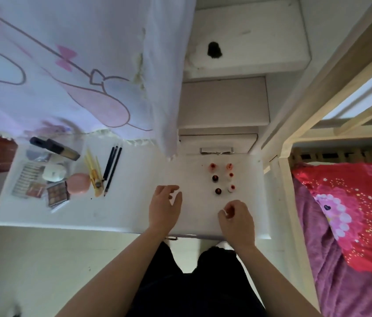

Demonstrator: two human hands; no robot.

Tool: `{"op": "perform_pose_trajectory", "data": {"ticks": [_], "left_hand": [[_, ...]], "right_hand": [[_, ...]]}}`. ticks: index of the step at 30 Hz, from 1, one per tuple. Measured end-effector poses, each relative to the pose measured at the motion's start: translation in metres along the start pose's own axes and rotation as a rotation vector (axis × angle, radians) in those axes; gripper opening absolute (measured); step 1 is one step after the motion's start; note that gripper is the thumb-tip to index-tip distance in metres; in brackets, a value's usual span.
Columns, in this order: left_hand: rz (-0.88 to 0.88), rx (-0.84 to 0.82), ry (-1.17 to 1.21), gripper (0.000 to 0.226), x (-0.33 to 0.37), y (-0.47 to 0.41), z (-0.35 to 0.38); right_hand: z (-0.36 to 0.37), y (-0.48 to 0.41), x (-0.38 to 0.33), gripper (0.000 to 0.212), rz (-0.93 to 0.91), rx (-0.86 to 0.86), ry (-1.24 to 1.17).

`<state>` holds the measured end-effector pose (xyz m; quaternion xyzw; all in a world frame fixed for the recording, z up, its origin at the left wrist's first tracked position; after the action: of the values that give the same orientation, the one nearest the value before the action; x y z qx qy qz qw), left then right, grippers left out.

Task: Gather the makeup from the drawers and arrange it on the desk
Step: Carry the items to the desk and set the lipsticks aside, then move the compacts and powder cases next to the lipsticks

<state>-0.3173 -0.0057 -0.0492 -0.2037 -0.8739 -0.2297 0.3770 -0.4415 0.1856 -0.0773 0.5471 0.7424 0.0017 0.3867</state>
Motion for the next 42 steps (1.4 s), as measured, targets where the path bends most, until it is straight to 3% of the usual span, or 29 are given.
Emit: {"op": "perform_pose_trajectory", "data": {"ticks": [6, 14, 21, 28, 34, 37, 42], "left_hand": [[0.039, 0.133, -0.050, 0.006, -0.028, -0.018, -0.097], [0.100, 0.176, -0.083, 0.010, -0.104, -0.061, -0.214], [0.088, 0.045, -0.286, 0.021, -0.194, -0.092, -0.295], [0.131, -0.127, -0.386, 0.052, -0.256, -0.097, -0.318], [0.214, -0.126, -0.375, 0.054, -0.261, -0.099, -0.323], [0.191, -0.132, -0.348, 0.062, -0.264, -0.099, -0.324], [0.124, -0.124, -0.315, 0.060, -0.267, -0.096, -0.326]], "right_hand": [[0.040, 0.010, -0.098, 0.013, -0.246, -0.034, -0.004], [0.117, 0.019, -0.200, 0.036, -0.337, -0.123, 0.123], [0.208, 0.036, -0.297, 0.048, -0.427, -0.267, 0.353], [0.287, 0.051, -0.367, 0.064, -0.584, -0.404, 0.643], [0.319, 0.041, -0.380, 0.059, -0.623, -0.357, 0.801], [0.315, 0.037, -0.380, 0.055, -0.583, -0.368, 0.677], [0.272, 0.050, -0.366, 0.066, -0.165, -0.343, 0.031]]}}
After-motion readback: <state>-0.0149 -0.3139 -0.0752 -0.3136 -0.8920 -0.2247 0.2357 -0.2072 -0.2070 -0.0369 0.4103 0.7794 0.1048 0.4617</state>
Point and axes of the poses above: each hand's wrist, its own y-axis away from the middle knuckle, its own z-axis out of the palm, x = y × z, the point moved 5 cm from there along -y, towards the middle knuckle, and after that the axes turned 10 degrees about y, right-handed, at the moved point
